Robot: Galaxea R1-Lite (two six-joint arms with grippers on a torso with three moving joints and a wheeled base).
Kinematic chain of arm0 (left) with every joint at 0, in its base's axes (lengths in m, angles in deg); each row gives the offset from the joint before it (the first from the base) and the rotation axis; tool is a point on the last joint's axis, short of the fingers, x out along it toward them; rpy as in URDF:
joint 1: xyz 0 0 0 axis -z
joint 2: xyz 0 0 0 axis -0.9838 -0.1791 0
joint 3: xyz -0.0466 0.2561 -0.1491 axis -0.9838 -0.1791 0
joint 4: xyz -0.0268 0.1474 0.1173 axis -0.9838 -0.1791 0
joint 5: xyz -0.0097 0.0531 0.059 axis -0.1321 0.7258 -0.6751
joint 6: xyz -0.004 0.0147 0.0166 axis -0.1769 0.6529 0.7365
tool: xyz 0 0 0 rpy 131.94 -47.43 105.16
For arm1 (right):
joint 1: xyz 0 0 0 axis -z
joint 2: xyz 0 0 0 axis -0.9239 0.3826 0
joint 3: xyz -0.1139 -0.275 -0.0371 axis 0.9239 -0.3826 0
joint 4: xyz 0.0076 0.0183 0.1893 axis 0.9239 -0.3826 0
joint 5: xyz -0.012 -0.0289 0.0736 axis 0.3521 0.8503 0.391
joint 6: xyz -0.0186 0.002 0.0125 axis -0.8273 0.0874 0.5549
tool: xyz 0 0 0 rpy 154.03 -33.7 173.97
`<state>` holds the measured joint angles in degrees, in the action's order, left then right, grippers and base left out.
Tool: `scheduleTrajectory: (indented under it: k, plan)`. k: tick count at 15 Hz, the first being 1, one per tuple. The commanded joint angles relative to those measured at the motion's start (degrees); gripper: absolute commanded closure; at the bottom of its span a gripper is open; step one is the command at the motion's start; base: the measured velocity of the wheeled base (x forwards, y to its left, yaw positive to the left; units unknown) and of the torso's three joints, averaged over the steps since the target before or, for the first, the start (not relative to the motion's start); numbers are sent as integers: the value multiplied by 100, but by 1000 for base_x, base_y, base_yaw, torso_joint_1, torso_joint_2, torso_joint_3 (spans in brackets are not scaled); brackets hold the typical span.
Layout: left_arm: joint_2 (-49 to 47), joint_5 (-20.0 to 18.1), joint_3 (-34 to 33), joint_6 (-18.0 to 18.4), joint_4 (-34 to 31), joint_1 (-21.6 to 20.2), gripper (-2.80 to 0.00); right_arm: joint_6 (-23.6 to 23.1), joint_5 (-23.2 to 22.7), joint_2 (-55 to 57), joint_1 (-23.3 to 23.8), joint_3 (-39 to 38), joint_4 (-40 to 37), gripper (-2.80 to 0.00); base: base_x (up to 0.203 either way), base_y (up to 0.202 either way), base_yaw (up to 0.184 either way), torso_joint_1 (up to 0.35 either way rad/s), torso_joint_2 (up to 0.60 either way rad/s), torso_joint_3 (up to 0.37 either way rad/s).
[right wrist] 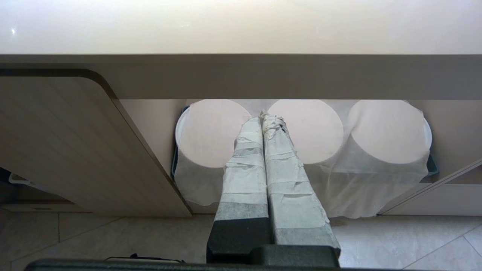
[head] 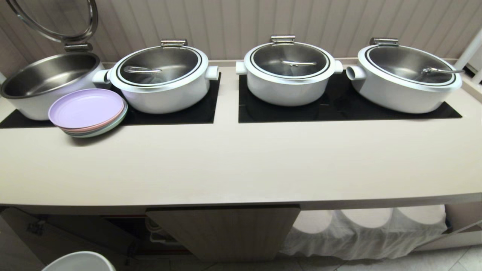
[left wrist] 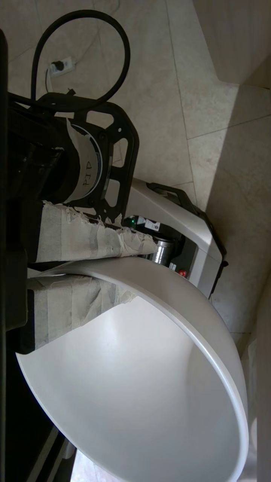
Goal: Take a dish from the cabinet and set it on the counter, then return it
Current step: Put it back into the cabinet
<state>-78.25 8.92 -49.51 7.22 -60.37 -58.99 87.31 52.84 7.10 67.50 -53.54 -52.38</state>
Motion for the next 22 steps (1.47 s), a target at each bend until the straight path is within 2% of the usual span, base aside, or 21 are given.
scheduleTrajectory:
  k: [1,22]
  plan:
    - [116,7,-68,-21,-27,5,0,1,-1,0,0,0,0,0,0,0,0,0,0,0]
    - [212,-11,-120,-26,-27,5,0,0,-1,0,0,0,0,0,0,0,0,0,0,0]
